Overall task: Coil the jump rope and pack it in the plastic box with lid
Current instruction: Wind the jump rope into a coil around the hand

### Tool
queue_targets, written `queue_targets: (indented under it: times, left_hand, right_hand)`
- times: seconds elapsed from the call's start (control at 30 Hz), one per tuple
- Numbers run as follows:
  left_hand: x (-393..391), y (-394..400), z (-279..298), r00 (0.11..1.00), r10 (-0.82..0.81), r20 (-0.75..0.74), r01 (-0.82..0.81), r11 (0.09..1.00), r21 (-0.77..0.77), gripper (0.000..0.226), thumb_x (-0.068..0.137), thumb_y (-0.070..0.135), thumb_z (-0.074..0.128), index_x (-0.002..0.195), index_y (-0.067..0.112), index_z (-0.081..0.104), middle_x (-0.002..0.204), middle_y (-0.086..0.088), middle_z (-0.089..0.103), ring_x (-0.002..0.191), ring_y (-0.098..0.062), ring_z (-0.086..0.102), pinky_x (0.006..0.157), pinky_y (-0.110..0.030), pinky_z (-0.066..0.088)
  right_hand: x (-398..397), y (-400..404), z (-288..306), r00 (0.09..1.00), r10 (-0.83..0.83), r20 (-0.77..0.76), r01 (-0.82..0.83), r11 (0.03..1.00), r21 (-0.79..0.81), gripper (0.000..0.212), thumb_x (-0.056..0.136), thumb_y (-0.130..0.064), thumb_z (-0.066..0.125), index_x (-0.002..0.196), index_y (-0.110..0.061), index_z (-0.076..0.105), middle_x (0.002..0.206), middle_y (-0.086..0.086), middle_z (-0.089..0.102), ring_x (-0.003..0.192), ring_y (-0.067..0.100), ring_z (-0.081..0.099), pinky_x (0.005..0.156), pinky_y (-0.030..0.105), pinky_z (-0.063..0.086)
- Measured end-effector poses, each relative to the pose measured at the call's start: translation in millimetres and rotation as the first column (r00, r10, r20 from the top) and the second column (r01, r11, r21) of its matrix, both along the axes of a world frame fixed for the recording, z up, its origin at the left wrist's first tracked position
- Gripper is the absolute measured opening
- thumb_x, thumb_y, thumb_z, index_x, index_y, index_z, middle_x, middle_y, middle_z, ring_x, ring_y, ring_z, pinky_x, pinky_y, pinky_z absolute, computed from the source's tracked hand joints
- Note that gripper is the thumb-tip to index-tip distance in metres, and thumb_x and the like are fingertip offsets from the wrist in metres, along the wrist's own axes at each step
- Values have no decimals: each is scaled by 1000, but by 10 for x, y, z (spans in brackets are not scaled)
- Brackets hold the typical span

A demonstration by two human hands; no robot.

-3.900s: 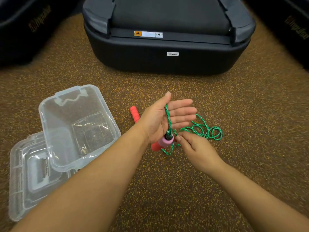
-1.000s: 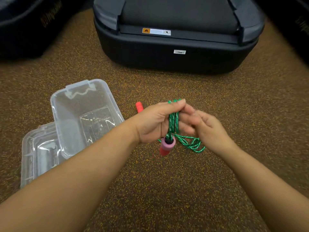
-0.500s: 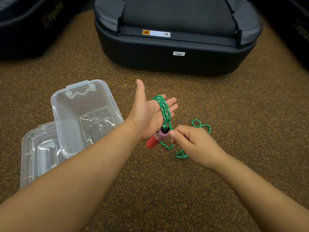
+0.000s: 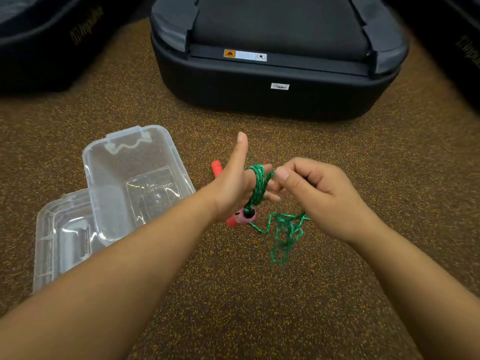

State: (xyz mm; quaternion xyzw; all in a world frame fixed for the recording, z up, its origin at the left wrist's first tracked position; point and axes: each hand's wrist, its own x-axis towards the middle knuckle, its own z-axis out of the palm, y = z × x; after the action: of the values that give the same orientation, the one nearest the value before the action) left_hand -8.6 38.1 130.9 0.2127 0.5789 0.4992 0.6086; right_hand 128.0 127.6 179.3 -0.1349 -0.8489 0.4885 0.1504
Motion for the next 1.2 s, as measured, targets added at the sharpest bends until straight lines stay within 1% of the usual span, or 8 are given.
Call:
queue_targets:
  times: [0.07,0.17,0.37,0.63,0.77,0.9,1.07,1.2]
  left_hand:
    - [20,-31,33,995,-71,-68,73,997,26,114,75,78,-17,128,6,55,106,-24,67,91,-29,66,103,-42,37]
    - [12,-72,55,986,-164,-19,164,985,45,118,74,79,-15,107,2,69,68,-19,61,49,-20,48,61,-28,44]
    - [11,-70,76,964,-266,14,262,956,130,96,79,77,11,89,6,74,38,2,35,39,-14,27,56,-29,36]
    - [40,27,160,988,-5,155,-36,966,258,49,100,40,33,78,12,67,35,8,33,33,-6,29,52,-26,37]
    - [7,44,169,953,169,252,-240,928,286,44,100,41,35,89,15,69,50,6,57,37,-6,42,56,-25,40]
    - [-45,51,181,904,266,335,-353,907,230,59,99,52,25,127,9,55,101,-6,74,53,-10,56,53,-20,47]
    - [-58,58,179,850,332,409,-425,890,162,86,89,71,9,152,12,15,138,-14,53,117,-29,60,97,-35,45]
    - [-61,76,131,920,300,253,-339,932,127,94,81,78,-2,153,17,0,135,-15,57,130,-28,49,116,-40,23]
  right_hand:
    - [-24,38,83,999,-29,-26,29,999,18,27,91,-32,50,76,-17,66,68,5,66,58,7,56,56,21,44]
    - [-58,105,93,993,-112,-28,111,993,-35,29,95,-31,50,75,-18,65,58,-10,48,50,-1,43,50,11,37]
    - [-109,249,-148,963,-267,27,267,963,-18,33,95,-42,44,71,-27,61,48,-16,44,49,1,38,54,27,34]
    - [-66,258,-643,949,-266,172,295,940,-170,38,96,-41,42,67,-23,56,48,-13,36,43,2,31,47,25,27]
    - [-3,132,-795,951,-225,214,257,957,-138,37,99,-36,41,69,-22,58,48,-12,35,43,1,30,49,28,26]
    - [64,58,-849,948,-180,263,196,980,-33,36,98,-35,41,73,-19,61,44,-13,39,43,3,33,50,28,26]
    - [91,-68,-748,950,-107,292,98,994,45,35,98,-35,43,72,-21,61,46,-17,47,46,2,40,50,25,30]
    - [5,-188,-535,971,-31,238,36,999,-17,36,99,-28,44,69,-18,62,47,-24,51,48,-2,44,50,15,30]
